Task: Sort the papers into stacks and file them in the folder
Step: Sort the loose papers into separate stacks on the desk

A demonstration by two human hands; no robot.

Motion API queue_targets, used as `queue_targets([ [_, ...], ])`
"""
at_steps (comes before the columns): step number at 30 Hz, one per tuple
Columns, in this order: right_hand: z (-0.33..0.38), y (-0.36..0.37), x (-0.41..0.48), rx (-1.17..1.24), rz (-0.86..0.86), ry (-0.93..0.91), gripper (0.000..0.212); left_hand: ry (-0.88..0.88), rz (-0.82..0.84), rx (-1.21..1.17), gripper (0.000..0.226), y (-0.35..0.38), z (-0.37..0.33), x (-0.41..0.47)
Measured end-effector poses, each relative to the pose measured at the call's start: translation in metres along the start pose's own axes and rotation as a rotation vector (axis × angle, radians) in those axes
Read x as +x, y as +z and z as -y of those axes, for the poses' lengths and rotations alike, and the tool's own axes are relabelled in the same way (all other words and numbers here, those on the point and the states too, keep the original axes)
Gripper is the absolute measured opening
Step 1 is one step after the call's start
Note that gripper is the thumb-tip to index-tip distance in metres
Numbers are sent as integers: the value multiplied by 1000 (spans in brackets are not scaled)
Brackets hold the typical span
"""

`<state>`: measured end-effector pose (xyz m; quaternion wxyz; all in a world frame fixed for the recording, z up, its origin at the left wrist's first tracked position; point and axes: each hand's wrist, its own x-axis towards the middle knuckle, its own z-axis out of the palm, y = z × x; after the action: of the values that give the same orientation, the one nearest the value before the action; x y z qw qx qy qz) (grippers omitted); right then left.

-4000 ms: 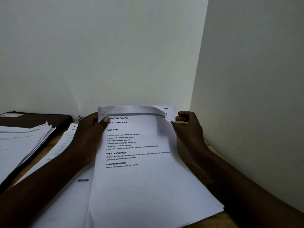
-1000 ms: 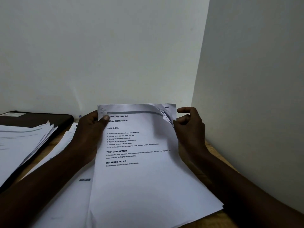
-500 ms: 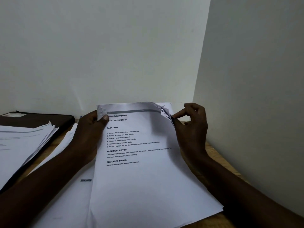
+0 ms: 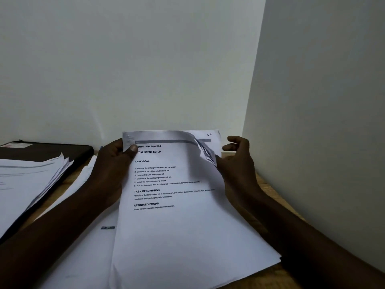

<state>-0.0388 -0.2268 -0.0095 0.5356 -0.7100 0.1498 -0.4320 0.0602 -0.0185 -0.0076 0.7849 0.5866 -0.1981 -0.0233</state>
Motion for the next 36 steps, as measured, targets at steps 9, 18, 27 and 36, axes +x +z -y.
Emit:
queue_targets([
  [9, 4, -1, 0, -2, -60, -91, 34, 0, 19, 2, 19, -2, 1, 0],
  [18, 6, -3, -4, -41, -77, -195, 23, 2, 15, -3, 21, -1, 1, 1],
  [27, 9, -1, -7, -123, -48, -464, 14, 21, -5, -18, 19, -4, 0, 3],
  [36, 19, 1, -22, -15, 174, -497, 26, 23, -20, -14, 20, -7, 4, 8],
])
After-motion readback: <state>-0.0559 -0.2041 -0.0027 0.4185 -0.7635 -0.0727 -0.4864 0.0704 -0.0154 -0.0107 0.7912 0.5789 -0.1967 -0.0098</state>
